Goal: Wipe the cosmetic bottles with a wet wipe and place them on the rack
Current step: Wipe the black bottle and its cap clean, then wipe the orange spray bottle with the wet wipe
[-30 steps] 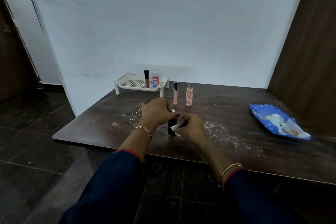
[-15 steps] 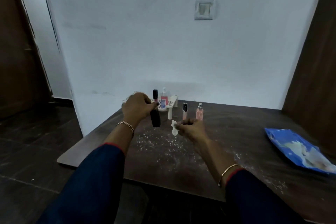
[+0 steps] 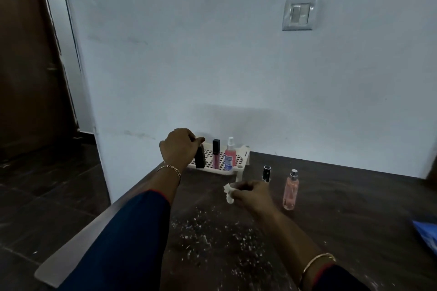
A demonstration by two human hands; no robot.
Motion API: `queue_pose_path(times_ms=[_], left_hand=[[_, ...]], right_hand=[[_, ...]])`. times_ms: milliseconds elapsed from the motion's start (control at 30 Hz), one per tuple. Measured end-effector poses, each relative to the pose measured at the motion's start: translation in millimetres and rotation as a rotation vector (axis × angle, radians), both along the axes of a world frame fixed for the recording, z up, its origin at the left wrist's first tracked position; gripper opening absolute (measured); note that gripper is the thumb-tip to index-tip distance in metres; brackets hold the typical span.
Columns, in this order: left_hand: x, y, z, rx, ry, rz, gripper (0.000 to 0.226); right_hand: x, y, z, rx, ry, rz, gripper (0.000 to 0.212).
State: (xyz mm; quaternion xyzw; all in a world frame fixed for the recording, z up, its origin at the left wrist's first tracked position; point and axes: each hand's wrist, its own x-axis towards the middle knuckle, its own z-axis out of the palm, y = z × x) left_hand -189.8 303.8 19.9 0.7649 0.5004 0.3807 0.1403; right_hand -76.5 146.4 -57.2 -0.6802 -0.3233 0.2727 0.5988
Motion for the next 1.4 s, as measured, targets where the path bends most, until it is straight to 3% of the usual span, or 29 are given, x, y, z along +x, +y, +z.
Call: queue_pose_path(times_ms=[267, 733, 933, 1167, 1400], left_hand=[[29, 35, -21, -0.003, -0.067, -0.072, 0.027], [41, 46, -33, -0.049, 0.075, -0.076, 0.033], [31, 32, -19, -0.001, 0.092, -0.103, 0.047], [34, -20, 8, 0.058, 0.036, -0.323, 0.035], [70, -86, 9, 0.108, 0.198, -0.527, 0.025]], right_hand=[[11, 21, -21, 0.010, 0.063, -0.015, 0.012], [10, 25, -32, 0.102, 0.058, -0.012, 0.007], [3, 6, -25, 0.108, 0.088, -0.007, 0.010], [8, -42, -18, 0.084, 0.064, -0.049, 0.013], [31, -92, -12, 0.102, 0.059, -0.143, 0.003]])
